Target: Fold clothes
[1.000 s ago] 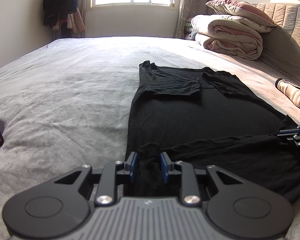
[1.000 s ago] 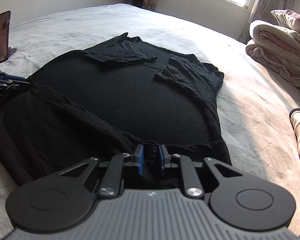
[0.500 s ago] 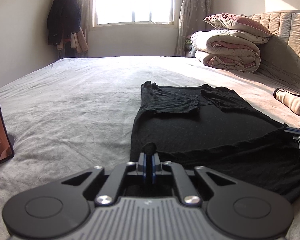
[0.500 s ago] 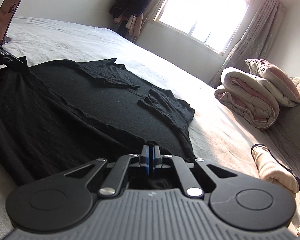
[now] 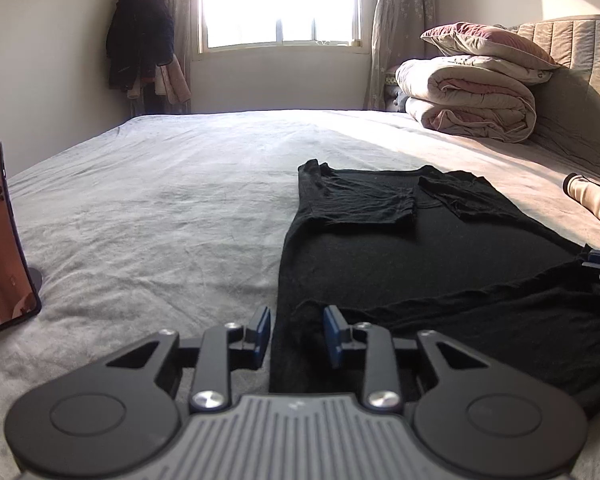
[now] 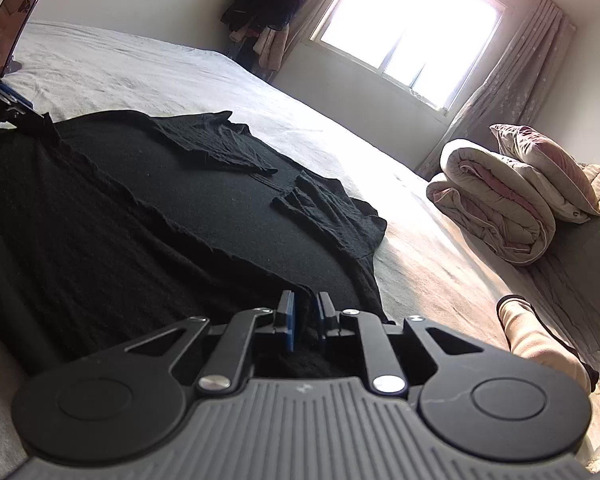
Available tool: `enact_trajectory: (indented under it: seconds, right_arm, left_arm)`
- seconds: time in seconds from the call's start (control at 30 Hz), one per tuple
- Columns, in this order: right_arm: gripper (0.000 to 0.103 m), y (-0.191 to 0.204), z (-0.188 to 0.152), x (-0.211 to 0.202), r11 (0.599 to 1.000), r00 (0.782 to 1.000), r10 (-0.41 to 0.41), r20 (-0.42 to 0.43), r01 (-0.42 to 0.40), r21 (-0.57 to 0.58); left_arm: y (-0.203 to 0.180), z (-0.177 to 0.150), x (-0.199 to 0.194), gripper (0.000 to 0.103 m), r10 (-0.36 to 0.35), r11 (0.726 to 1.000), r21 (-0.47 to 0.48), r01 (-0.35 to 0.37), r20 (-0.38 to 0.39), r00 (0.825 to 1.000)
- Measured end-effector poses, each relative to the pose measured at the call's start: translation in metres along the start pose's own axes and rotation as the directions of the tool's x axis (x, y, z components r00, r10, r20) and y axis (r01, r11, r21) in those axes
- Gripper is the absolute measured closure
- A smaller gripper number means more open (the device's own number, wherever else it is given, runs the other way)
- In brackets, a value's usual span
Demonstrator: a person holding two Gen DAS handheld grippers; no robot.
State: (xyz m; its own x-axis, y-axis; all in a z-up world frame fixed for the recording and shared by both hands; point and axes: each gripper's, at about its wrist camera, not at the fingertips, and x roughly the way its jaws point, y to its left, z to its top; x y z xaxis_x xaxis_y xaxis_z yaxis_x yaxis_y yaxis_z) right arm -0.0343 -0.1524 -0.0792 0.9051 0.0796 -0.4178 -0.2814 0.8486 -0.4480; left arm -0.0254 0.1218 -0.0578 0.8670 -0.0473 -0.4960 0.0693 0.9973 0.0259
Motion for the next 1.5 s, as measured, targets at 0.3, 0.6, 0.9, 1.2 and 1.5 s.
enact_trajectory:
  seconds: [0.3,0.6,0.9,1.2,1.5]
  right_arm:
    - [0.077,-0.017,-0.002,0.001,0.960,0.984,0.161,-0.078,-0.138,0.244]
    - [0.096,-0.038,0.004,0.040,0.885,0.973,0.213,-0.092,-0.152,0.440]
    - [0.089,-0.043,0.009,0.041,0.875,0.977,0.199,-0.071,-0.145,0.463]
    - [0.073,-0.053,-0.009,-0.015,0.889,0.974,0.222,-0.031,-0.190,0.416]
    - [0.080,-0.074,-0.065,-0.043,0.904,0.980,0.166,-0.110,-0.107,0.413]
  left_arm:
    - [-0.020,-0.007,0.004,0.062,-0.091,0.991,0.098,0.097,-0.060,0.994]
    - [-0.019,-0.010,0.012,0.053,-0.068,0.995,0.070,0.074,-0.093,0.993]
    - [-0.017,-0.009,0.010,0.046,-0.059,0.995,0.070,0.066,-0.094,0.994]
    - [-0.017,-0.016,-0.019,0.046,-0.138,0.983,0.112,0.143,-0.057,0.989]
    - [-0.012,-0.035,-0.033,0.043,-0.171,0.966,0.179,0.189,-0.114,0.979]
